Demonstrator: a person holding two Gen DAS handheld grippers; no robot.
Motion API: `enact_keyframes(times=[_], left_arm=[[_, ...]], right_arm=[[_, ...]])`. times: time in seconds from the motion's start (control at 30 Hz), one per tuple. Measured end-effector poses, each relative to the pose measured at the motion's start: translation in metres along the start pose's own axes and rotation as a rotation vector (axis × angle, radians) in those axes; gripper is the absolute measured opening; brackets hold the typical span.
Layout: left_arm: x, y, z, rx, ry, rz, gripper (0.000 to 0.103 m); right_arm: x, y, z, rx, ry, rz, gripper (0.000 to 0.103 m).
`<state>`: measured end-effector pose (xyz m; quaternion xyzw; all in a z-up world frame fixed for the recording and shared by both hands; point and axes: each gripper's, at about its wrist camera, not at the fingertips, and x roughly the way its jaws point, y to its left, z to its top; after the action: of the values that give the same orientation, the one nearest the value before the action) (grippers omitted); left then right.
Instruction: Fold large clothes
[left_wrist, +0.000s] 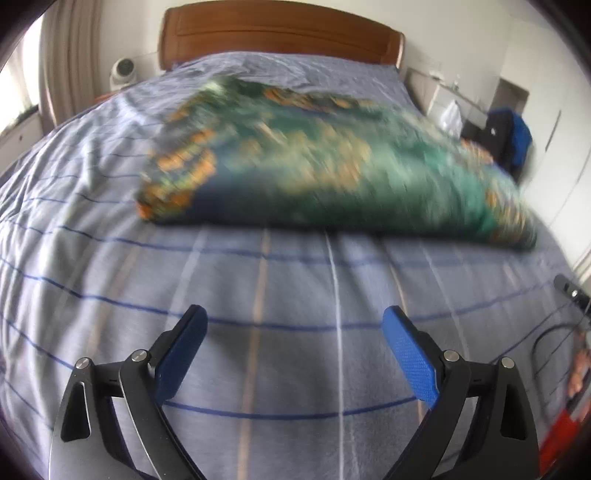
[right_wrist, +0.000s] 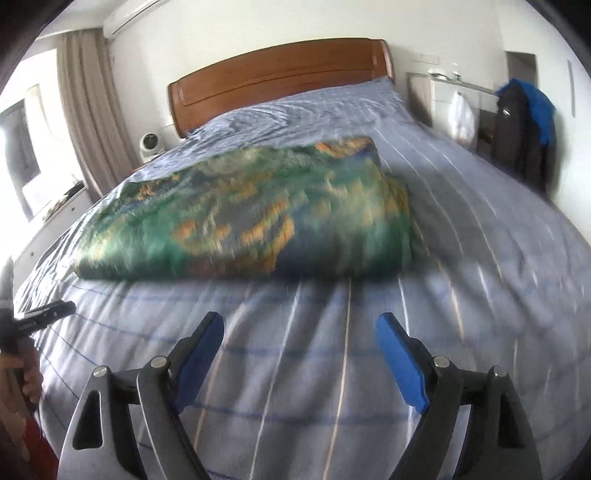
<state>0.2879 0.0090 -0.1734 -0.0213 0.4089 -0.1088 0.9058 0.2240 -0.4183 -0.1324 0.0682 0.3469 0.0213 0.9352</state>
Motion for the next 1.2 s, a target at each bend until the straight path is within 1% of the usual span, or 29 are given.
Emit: enact_keyframes(times=[0.07,0.13,0.23,0.27,0.33,0.43,0.53,1.2], left_arm=[[0.010,-0.007,-0.009,0.043,0.011,0.049,0.097],[0.012,-0.008,-0.012,0.057,-0.005,0.052,0.101],[0.017,-0.008,-0.013,0.061,0.005,0.044,0.103],[0.018,-0.008,-0.013,0.060,0.003,0.044,0.103],[0.018,-0.010,-0.014,0.064,-0.006,0.049,0.103],[0.018,-0.011,-0.017,0.066,-0.014,0.052,0.103],[0.018,-0.012,-0.018,0.066,-0.014,0.052,0.103],[0.017,-0.011,-0.020,0.067,-0.016,0.054,0.103]], right_arm=[[0.004,-0.003,-0.015,0.041,-0.002,-0.003,0.084],[0.010,-0.008,-0.029,0.071,0.006,-0.021,0.084],[0.020,-0.015,-0.042,0.105,0.027,-0.008,0.085],[0.023,-0.017,-0.043,0.110,0.026,-0.001,0.085],[0.027,-0.017,-0.044,0.115,0.023,0.009,0.091],[0.032,-0.012,-0.048,0.086,0.025,0.009,0.096],[0.035,-0.007,-0.049,0.068,0.025,0.001,0.097],[0.036,-0.004,-0.054,0.058,0.018,-0.003,0.098]])
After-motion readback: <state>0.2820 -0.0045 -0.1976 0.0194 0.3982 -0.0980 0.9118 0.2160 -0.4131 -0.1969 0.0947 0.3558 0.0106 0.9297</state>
